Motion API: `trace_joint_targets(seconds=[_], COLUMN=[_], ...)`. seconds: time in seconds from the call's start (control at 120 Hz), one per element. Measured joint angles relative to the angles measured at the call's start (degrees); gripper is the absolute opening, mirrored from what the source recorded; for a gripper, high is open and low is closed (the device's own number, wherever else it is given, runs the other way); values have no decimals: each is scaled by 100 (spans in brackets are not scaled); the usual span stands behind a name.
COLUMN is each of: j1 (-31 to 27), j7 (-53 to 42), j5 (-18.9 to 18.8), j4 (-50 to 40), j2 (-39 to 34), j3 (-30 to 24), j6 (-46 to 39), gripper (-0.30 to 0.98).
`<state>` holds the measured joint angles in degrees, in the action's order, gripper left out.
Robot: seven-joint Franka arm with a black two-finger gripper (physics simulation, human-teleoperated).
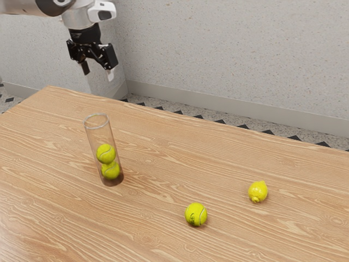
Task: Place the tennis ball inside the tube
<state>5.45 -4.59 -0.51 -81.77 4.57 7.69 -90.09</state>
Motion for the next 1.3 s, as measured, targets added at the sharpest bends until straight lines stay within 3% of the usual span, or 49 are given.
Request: trace_joint_targets(seconds=[0.25, 0.342, 0.525, 0.633, 0.817, 1.1, 1.3], j1=[-48, -138, 532, 625, 680, 942, 1136], j7=[-61, -69, -83, -59, -8, 81, 211], j5=[22, 102, 198, 243, 267, 283, 531], j4=[-5, -28, -441, -783, -1220, -2743, -3108], j2=[-3, 125, 100, 114, 478, 250, 485], j3=[-10, -291, -452, -633, -927, -1049, -1050], j6=[-1, -10, -16, -124, -633, -2266, -3002], gripper=[69, 69, 69, 69, 69, 69, 69])
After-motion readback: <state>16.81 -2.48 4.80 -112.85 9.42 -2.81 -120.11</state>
